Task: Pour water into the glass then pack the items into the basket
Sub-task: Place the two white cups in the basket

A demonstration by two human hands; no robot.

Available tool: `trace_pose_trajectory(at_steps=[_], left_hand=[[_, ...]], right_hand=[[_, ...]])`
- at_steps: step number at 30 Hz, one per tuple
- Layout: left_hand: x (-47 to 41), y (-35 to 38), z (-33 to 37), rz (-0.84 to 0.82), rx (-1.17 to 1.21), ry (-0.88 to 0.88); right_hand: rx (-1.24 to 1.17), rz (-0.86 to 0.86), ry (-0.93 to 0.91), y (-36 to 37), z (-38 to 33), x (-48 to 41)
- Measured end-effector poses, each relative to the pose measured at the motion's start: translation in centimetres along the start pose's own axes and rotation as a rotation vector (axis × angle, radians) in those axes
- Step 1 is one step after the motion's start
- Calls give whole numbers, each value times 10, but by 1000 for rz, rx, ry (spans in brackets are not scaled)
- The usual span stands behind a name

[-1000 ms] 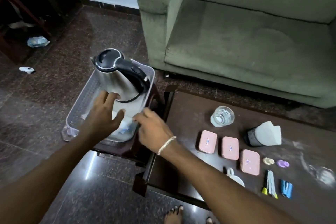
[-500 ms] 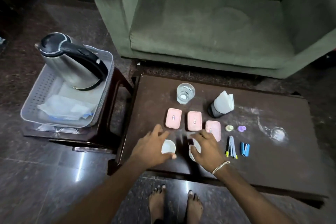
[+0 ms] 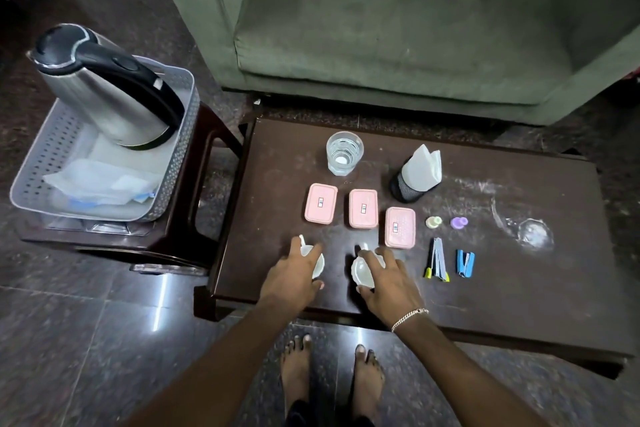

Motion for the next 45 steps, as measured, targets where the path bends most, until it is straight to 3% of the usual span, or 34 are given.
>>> trace_pose_trajectory(at_steps=[13, 21, 29, 34, 39, 45], left_hand=[[-11, 10, -8, -7, -101, 59], [4, -63, -15, 12, -62, 121], [37, -222, -65, 231, -72, 99], [45, -304, -137, 340, -35, 3], [24, -342, -202, 354, 40, -45], [-12, -343, -262, 315, 89, -140]], right_hand=[[-20, 31, 12, -3, 1, 2], [-102, 240, -9, -60, -41, -4], [-217, 377, -243, -164, -172, -43], [-277, 403, -382, -206, -271, -79], [-275, 348, -472, -211, -347, -124], [-103, 218, -512, -185, -412, -172]])
Point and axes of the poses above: each hand's wrist, its own x-axis away from the middle knuckle, its own y-axis out of the palm, z = x × y, the point moved 5 cm from there along -x, towards the middle knuckle, and after that the axes turned 13 degrees about x, right-handed, at the moved point
